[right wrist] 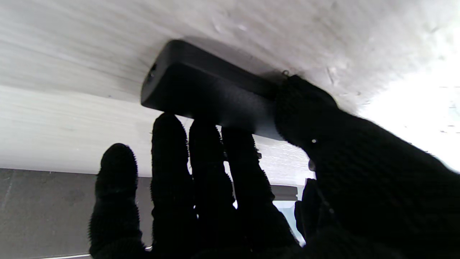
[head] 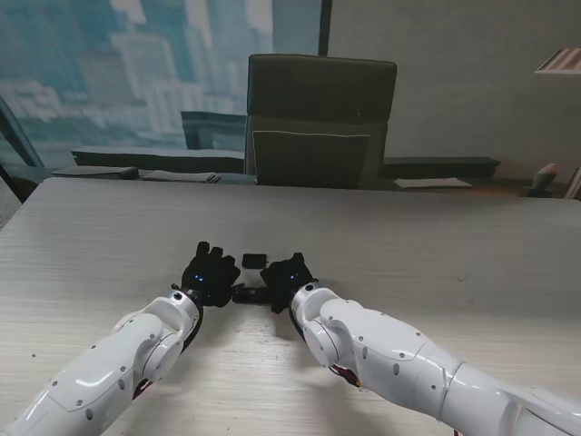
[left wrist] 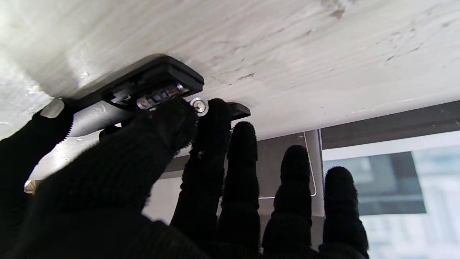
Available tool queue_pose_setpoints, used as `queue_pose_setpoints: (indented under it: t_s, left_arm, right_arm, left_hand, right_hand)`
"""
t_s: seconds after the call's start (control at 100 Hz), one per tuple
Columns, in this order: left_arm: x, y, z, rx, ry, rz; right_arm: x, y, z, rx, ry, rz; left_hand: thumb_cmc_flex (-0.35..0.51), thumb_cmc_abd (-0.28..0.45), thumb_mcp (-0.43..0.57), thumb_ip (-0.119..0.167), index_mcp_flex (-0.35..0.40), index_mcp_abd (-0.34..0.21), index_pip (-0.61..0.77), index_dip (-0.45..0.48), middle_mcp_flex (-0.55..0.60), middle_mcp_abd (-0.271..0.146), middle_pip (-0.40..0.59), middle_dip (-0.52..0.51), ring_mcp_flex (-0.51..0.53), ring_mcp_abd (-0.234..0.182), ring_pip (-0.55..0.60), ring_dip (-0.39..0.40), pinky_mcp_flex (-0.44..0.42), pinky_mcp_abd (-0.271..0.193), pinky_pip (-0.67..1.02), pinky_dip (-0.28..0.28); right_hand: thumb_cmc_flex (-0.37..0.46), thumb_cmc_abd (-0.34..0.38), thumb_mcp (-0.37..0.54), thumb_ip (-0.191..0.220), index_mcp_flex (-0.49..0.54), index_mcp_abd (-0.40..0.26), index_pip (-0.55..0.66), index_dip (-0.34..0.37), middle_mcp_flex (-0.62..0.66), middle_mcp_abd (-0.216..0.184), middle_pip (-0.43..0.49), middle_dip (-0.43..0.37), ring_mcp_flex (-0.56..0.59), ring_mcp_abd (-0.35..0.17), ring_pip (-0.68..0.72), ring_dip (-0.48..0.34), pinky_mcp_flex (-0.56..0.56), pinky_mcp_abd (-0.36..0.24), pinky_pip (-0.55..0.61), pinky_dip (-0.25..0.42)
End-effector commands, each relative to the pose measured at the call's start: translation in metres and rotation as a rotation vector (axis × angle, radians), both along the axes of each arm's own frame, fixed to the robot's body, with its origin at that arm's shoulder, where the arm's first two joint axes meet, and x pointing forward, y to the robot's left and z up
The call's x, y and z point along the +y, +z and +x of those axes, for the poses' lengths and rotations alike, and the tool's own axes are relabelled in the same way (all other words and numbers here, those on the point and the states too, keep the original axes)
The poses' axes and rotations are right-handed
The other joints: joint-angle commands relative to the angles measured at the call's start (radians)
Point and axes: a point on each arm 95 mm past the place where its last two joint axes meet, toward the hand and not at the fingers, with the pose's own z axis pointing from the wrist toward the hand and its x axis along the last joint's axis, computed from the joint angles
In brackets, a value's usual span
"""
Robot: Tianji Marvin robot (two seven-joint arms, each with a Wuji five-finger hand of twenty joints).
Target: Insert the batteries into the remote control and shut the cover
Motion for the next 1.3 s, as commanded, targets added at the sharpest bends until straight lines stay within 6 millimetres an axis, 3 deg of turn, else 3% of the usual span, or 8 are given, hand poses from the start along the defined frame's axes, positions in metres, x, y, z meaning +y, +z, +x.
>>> queue_pose_setpoints:
  t_s: [0.0, 0.53, 1.29]
  left_arm:
    - [0.0002, -0.0008, -0.0028, 0.013, -0.008, 0.009]
    - [-0.0007, -0.0037, -0.008, 0.018, -0.05, 0.021]
    - [-0.0073, -0.0045, -0.0079, -0.025, -0.05, 0.043]
  right_arm:
    - [-0.0082, -0.0198, -0.0084, 0.059, -0.006, -0.035]
    - [-0.008, -0.0221, -0.0089, 0.066, -0.019, -0.032]
    - [-0.0083, -0.0239, -0.0095, 0.066, -0.022, -0.025]
  left_hand:
    - [0.028, -0.019, 0.073, -0.01, 0.008, -0.074, 0.057, 0.023, -0.023, -0.022, -0.009, -0.013, 0.004, -0.03, -0.015, -0.008, -0.004, -0.006, -0.015, -0.023]
    - [0.05, -0.055, 0.134, -0.015, -0.035, -0.09, 0.065, 0.05, -0.048, -0.028, -0.018, -0.022, -0.007, -0.043, -0.031, -0.018, -0.002, -0.009, -0.026, -0.03]
    - [0.046, -0.044, 0.132, -0.025, -0.046, -0.085, 0.073, 0.06, -0.051, -0.02, -0.009, -0.02, -0.01, -0.037, -0.02, -0.014, -0.001, -0.009, -0.028, -0.032]
  right_hand:
    - [0.055, -0.018, 0.046, -0.005, 0.074, -0.151, 0.087, 0.0, 0.014, -0.02, 0.024, 0.006, 0.008, -0.023, 0.015, 0.011, 0.001, 0.011, 0.016, 0.016]
    - [0.051, 0.0, 0.038, -0.011, 0.07, -0.151, 0.102, -0.012, 0.017, -0.021, 0.027, 0.001, 0.009, -0.024, 0.016, 0.011, 0.001, 0.011, 0.015, 0.018]
    - [0.036, 0.015, 0.029, -0.006, 0.07, -0.151, 0.1, -0.015, 0.013, -0.022, 0.028, 0.01, 0.007, -0.024, 0.016, 0.011, 0.001, 0.011, 0.015, 0.019]
